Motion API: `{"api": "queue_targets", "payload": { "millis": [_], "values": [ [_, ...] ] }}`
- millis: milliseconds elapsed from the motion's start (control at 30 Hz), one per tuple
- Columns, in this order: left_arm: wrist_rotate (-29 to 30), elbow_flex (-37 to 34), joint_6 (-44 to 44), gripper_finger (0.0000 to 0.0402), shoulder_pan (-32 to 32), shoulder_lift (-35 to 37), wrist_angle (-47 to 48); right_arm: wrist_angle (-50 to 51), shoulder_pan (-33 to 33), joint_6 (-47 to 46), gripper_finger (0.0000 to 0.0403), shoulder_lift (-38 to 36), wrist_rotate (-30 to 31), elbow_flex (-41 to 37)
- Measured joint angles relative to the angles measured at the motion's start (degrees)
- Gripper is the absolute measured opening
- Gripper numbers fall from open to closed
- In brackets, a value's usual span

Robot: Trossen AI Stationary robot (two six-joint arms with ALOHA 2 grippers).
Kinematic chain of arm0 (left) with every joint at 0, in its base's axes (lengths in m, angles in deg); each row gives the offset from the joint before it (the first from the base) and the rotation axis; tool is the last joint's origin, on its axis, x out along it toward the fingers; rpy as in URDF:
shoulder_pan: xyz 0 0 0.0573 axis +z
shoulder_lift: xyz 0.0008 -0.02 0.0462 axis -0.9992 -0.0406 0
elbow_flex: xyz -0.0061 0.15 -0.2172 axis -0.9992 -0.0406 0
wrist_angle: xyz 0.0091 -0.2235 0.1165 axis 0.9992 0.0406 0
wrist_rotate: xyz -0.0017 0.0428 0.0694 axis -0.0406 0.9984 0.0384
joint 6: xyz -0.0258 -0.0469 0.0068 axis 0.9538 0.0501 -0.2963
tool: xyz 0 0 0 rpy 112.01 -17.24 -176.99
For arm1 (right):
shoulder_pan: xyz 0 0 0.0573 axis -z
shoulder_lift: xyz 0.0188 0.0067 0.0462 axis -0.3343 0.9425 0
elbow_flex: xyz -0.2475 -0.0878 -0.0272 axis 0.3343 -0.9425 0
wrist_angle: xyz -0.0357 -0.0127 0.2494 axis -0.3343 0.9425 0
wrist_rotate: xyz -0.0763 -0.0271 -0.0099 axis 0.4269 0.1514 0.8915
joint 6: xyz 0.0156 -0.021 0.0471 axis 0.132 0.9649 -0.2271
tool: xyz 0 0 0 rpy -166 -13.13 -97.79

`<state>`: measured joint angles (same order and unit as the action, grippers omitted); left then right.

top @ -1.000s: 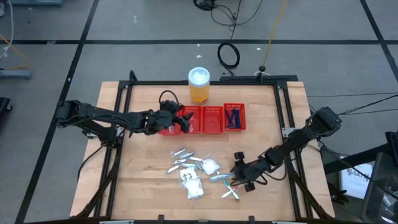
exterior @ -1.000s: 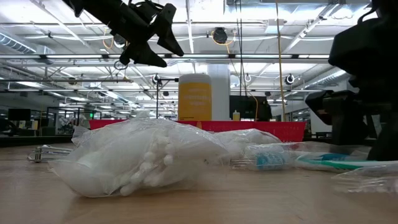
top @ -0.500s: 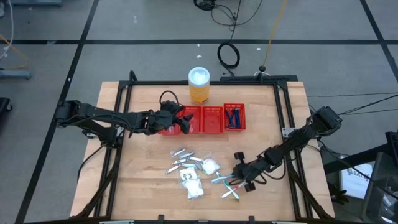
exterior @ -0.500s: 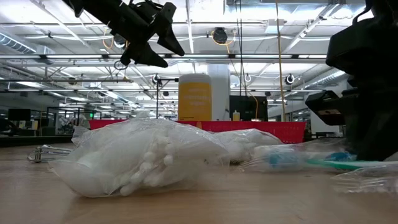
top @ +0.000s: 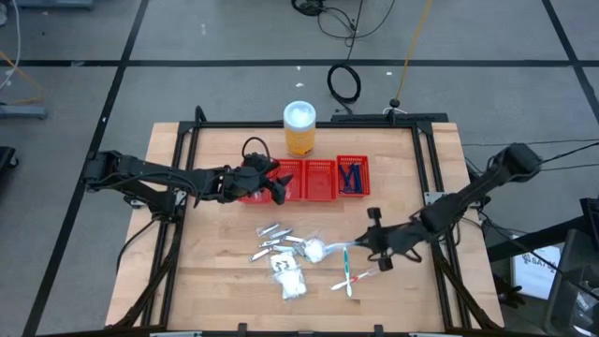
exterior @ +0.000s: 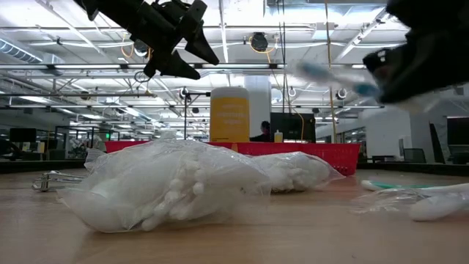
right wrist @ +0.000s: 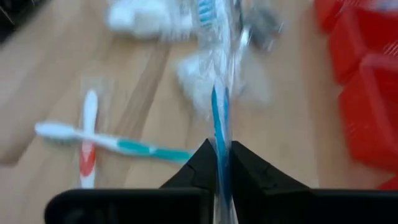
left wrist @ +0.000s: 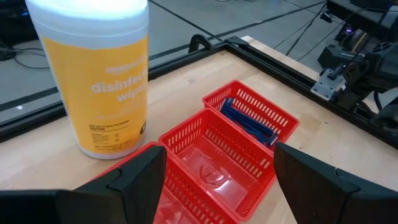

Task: Pick & Place Travel size toiletries
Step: Put the blue toothbrush into the left red basket

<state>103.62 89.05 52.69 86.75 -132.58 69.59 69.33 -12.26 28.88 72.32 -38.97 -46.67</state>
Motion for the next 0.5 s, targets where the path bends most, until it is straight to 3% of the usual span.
{"api": "queue_targets", "payload": {
  "millis": [167,367,500],
  "values": [
    [-0.69,-0.02,0.67,0.0285,0.00,0.00,-0.02,-4.58,1.42,4.78,0.0015,-5.34,1.77,-2.29],
    [-5.37,0.00,-0.26,0.0285,-0.38,-1.46,-1.49,-19.03,4.70,9.64,0.0016,-8.64,1.59,-7.55],
    [-7.41,0.00,-3.73,0.0285,-1.12,-4.92,-7.22,-32.01,7.09,11.16,0.0016,-8.72,1.39,-12.22]
  ]
}}
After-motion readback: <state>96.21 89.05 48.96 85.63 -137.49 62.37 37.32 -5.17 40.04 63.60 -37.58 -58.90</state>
